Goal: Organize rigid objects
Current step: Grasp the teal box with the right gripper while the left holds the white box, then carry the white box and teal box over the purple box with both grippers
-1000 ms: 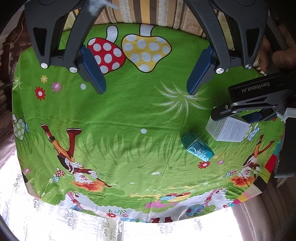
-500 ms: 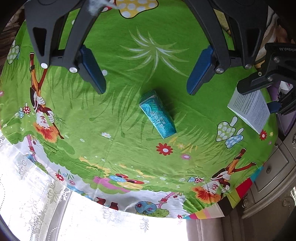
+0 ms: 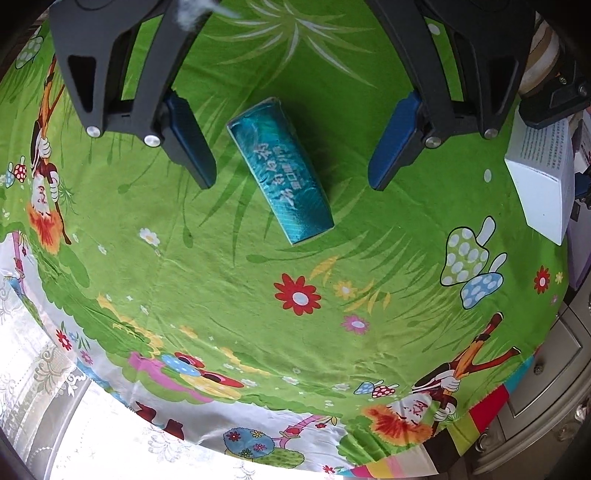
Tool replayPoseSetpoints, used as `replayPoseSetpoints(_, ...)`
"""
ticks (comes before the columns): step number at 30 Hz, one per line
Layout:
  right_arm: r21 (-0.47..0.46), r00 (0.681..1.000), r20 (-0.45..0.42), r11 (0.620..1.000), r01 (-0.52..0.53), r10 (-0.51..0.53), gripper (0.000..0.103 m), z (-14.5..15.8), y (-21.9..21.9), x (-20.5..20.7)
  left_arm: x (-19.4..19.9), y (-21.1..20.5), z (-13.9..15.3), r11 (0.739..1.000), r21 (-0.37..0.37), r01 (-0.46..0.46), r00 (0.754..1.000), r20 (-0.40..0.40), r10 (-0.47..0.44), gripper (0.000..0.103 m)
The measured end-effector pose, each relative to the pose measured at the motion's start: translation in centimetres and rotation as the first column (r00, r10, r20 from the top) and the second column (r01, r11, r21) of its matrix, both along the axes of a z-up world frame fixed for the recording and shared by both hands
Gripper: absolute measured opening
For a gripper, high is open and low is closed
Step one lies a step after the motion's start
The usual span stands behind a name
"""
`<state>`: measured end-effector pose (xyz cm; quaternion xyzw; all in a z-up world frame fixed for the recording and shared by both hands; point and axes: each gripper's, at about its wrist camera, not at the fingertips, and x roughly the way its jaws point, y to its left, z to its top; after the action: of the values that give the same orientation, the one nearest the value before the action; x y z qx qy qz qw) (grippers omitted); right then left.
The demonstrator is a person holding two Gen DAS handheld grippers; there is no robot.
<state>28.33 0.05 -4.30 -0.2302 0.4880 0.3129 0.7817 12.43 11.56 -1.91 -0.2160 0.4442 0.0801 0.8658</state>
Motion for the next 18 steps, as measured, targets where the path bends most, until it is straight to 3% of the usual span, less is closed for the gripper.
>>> replayPoseSetpoints(3, 0.034, 0.999, -0.027, 0.999, 0.023, -0.022, 0.066, 0.0, -0.3, 0.2, 0.0, 0.2, -0.2, 1.000, -0.014, -0.005, 1.000, -0.004, 0.005, 0.087)
replayPoseSetpoints(5, 0.033, 0.999, -0.026, 0.999, 0.028, -0.027, 0.053, 0.2, -0.3, 0.0, 0.0, 0.2, -0.3, 1.000, -0.019, -0.006, 1.000, -0.004, 0.006, 0.087)
replayPoseSetpoints(7, 0.033, 0.998, -0.031, 0.998, 0.049, -0.048, 0.034, 0.3, -0.5, -0.2, -0.1, 0.3, -0.3, 1.000, -0.020, -0.007, 1.000, -0.002, 0.007, 0.087)
replayPoseSetpoints(18, 0.077, 0.970, -0.093, 0.970, 0.232, -0.224, 0.033, 0.9, -3.2, -2.1, -1.0, 0.7, 0.4, 1.000, -0.008, -0.022, 1.000, 0.020, 0.023, 0.087)
